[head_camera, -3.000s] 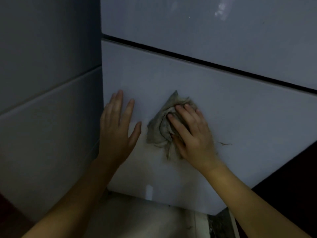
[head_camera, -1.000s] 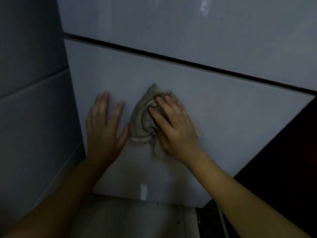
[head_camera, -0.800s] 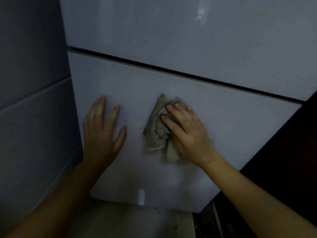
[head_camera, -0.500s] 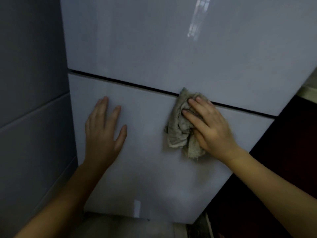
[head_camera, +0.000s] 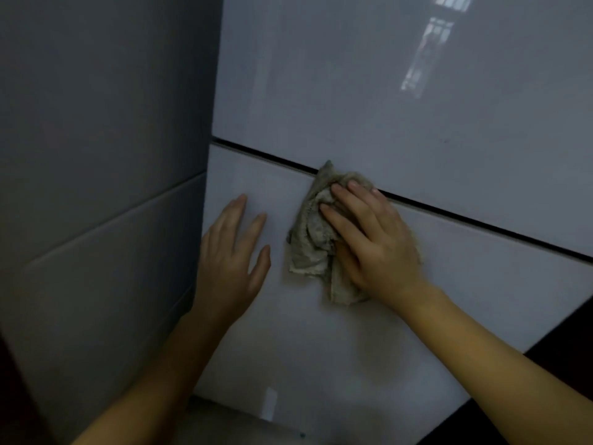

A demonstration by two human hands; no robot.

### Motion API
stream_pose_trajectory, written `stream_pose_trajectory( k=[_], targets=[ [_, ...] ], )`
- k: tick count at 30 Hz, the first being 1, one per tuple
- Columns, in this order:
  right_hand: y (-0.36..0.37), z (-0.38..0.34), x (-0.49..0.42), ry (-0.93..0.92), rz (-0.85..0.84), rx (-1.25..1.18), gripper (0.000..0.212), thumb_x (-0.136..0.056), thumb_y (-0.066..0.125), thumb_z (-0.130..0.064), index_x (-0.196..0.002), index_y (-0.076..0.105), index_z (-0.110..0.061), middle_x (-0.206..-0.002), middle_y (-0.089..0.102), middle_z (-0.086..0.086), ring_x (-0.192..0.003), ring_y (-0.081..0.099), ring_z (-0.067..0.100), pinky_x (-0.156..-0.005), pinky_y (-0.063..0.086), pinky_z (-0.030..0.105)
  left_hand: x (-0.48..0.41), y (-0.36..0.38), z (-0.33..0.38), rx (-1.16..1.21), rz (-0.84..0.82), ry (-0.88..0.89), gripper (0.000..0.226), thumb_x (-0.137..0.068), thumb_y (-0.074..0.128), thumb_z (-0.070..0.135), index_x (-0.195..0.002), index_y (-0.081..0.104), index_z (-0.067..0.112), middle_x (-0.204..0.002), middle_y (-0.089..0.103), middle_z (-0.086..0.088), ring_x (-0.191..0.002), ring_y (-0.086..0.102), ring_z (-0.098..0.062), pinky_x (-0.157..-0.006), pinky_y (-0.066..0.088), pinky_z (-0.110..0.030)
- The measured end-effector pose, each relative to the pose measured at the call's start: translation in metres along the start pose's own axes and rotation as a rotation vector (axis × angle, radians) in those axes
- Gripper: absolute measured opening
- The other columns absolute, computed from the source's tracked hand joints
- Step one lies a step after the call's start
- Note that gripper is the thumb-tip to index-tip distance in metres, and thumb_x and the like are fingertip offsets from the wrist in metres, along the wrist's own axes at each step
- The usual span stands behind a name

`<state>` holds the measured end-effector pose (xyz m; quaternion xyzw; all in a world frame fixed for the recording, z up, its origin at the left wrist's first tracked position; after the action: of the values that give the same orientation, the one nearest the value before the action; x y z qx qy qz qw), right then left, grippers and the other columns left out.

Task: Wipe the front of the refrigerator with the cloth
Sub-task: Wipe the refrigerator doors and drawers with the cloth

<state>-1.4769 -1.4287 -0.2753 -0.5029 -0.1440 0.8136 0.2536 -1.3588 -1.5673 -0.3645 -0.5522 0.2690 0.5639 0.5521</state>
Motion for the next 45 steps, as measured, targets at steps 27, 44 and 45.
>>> stream_pose_trajectory(
  k=[27, 44, 45],
  targets=[
    [0.045, -0.043, -0.045, -0.066, -0.011, 0.001, 0.039, -0.097, 0.069, -0.013, -0.135, 0.065, -0.004, -0.150, 0.053, 0.019, -0.146, 0.045, 0.034, -0.122, 0.035, 0.051, 0.010, -0.010, -0.044, 0.098, -0.068, -0.075, 0.055, -0.099, 0.049, 0.031, -0.150, 0.038, 0.012, -0.161, 0.033, -0.015, -0.147, 0.032, -0.026, -0.122, 0.017, -0.025],
    [-0.011, 0.014, 0.063, -0.047, -0.046, 0.120, 0.042, -0.097, 0.070, -0.023, -0.136, 0.065, -0.010, -0.151, 0.052, 0.015, -0.144, 0.046, 0.031, -0.122, 0.034, 0.049, 0.010, 0.013, 0.020, 0.063, -0.164, 0.154, 0.060, -0.097, 0.053, 0.035, -0.150, 0.042, 0.009, -0.163, 0.029, -0.018, -0.153, 0.024, -0.031, -0.125, 0.017, -0.039],
    [-0.020, 0.026, 0.077, -0.031, -0.057, 0.134, 0.044, -0.097, 0.069, -0.024, -0.138, 0.063, -0.010, -0.152, 0.051, 0.016, -0.144, 0.045, 0.032, -0.123, 0.032, 0.050, 0.013, 0.017, 0.027, 0.052, -0.163, 0.171, 0.059, -0.097, 0.054, 0.034, -0.150, 0.042, 0.010, -0.163, 0.029, -0.018, -0.154, 0.023, -0.033, -0.125, 0.016, -0.040]
  ],
)
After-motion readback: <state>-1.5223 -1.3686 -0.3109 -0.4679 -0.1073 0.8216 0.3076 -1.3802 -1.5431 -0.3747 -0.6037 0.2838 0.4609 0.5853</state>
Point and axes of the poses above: each hand's wrist, its own x-axis away from the middle knuckle, its own y-axis out of the palm, z = x × y, the point moved 9 cm from there along -x, towards the middle knuckle
